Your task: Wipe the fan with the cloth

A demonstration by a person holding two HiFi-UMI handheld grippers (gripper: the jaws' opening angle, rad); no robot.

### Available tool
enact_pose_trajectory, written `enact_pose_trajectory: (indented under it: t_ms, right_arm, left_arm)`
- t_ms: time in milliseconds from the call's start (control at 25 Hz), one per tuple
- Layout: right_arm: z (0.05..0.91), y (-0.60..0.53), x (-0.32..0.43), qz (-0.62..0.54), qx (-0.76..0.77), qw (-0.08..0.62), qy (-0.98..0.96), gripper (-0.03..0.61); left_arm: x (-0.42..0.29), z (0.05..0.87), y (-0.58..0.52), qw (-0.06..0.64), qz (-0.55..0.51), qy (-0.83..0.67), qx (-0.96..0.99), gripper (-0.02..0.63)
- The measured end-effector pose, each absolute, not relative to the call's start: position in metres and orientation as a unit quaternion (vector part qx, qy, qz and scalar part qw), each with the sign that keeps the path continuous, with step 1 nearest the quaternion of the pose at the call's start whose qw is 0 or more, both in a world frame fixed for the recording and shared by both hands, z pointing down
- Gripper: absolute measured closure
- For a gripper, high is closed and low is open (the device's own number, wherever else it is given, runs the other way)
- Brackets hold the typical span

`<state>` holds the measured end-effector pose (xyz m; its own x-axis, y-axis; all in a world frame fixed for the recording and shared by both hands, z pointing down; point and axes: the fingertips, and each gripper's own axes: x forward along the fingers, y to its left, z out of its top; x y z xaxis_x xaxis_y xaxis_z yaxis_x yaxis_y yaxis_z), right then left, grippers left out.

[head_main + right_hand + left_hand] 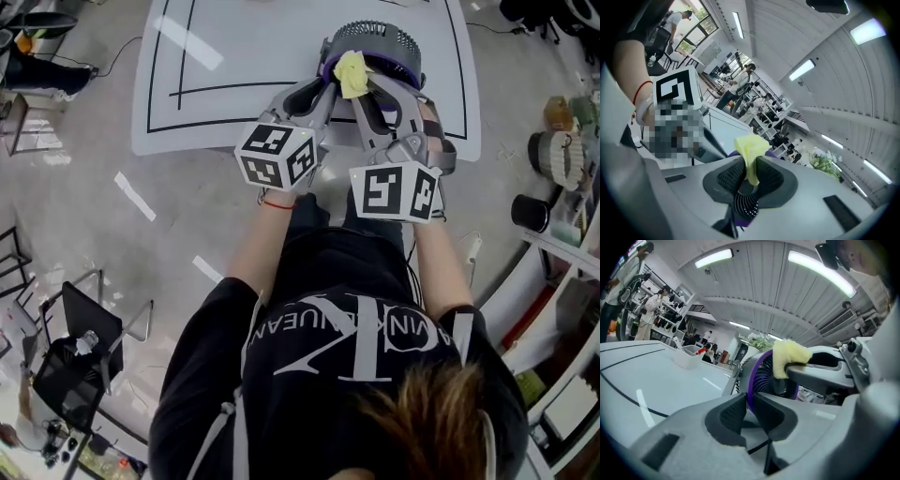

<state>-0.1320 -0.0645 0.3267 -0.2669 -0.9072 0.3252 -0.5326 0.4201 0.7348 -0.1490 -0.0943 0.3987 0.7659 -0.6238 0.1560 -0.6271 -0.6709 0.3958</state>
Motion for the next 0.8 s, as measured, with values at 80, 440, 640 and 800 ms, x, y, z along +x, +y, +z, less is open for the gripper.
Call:
enact_pose_trajectory:
  t_ms: [80, 440, 640, 800]
  right_arm:
    - [0.323, -0.064, -0.130, -0.267, 0.478, 0.377, -0.747, 0.512]
    - [0.328, -0.065, -0.099, -0.313, 0.503, 0.415, -0.690, 0.517]
    - [0.337, -0.060, -0.081, -0.251, 0.538, 0.402, -0.697, 0.518]
    - [0.353, -0.054, -0.071, -0.197, 0.552, 0.391, -0.710, 0.520]
  left_arm:
    - [-0.148, 0.399, -0.090, 0.218, 0.008, -0.337, 0.916, 0.563]
    - [-0.150, 0.402, -0.089, 0.205, 0.014, -0.332, 0.921, 0.560]
    - [-0.150, 0.402, -0.090, 0.203, 0.016, -0.323, 0.924, 0.559]
    - [-0.148, 0.401, -0.087, 0.120, 0.083, -0.312, 0.939, 0.548]
